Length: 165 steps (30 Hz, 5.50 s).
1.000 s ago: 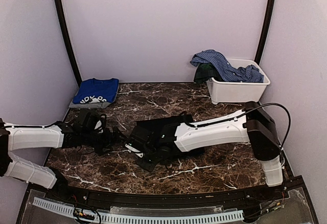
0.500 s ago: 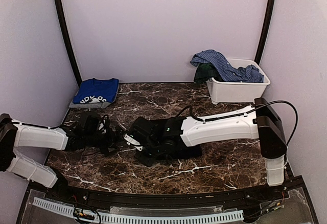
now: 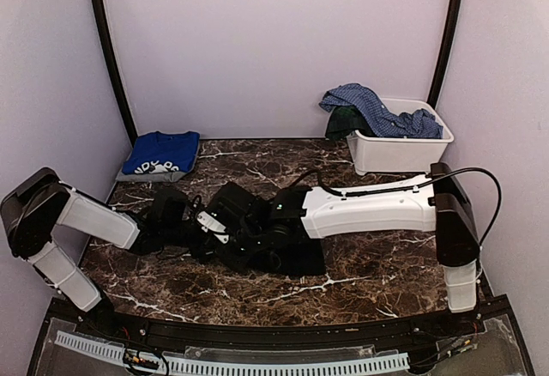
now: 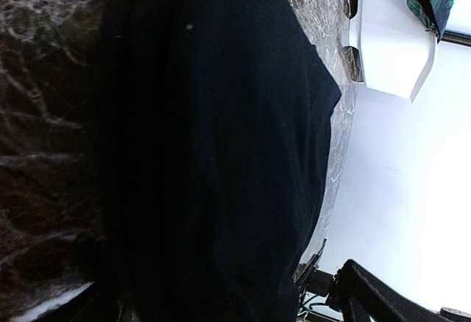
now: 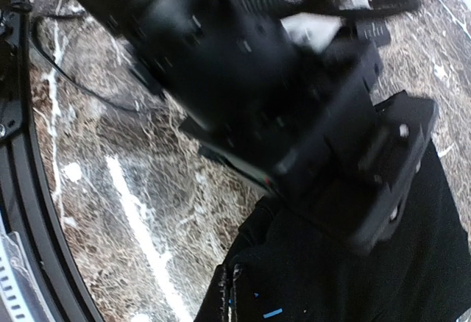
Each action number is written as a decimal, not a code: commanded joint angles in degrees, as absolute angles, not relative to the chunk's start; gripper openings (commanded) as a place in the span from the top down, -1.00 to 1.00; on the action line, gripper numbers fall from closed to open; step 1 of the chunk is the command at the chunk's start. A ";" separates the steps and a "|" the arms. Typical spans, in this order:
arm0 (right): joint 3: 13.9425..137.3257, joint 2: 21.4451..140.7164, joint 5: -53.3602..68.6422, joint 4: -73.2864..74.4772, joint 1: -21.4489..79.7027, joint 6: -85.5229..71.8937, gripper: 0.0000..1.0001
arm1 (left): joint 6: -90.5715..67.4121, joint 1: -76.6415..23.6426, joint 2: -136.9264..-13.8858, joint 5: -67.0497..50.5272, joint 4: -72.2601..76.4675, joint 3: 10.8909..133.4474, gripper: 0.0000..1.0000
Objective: Fold and stack the mixed laundry pile
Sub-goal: Pass from the right arm to the left, then turn over the square-folded T-shirt at the center of the board, then move the square-folded T-shirt to the center of the board, then smooth out the square-folded T-shirt at the center of the board.
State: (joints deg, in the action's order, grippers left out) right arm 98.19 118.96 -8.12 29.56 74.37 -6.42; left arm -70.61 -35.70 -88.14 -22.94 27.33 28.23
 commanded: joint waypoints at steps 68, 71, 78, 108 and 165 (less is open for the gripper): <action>49.52 64.45 6.25 26.45 45.36 -22.81 -0.85 | -39.14 -51.74 -124.95 -13.82 -40.72 105.94 -0.21; 50.70 64.95 6.24 26.77 44.62 -22.52 -0.84 | -36.82 -51.54 -120.80 -15.18 -39.56 106.06 -0.43; 51.60 72.57 15.33 18.90 44.80 -24.11 -0.62 | -37.71 -46.03 -102.49 -19.01 -25.76 86.03 -0.51; 79.45 116.82 6.39 21.45 47.19 -22.81 1.00 | -42.73 -25.94 -69.33 -12.11 -19.32 46.26 -0.52; 47.83 98.93 17.59 16.97 44.08 -27.73 1.00 | -48.83 -38.19 -77.80 -21.43 -4.69 29.09 1.00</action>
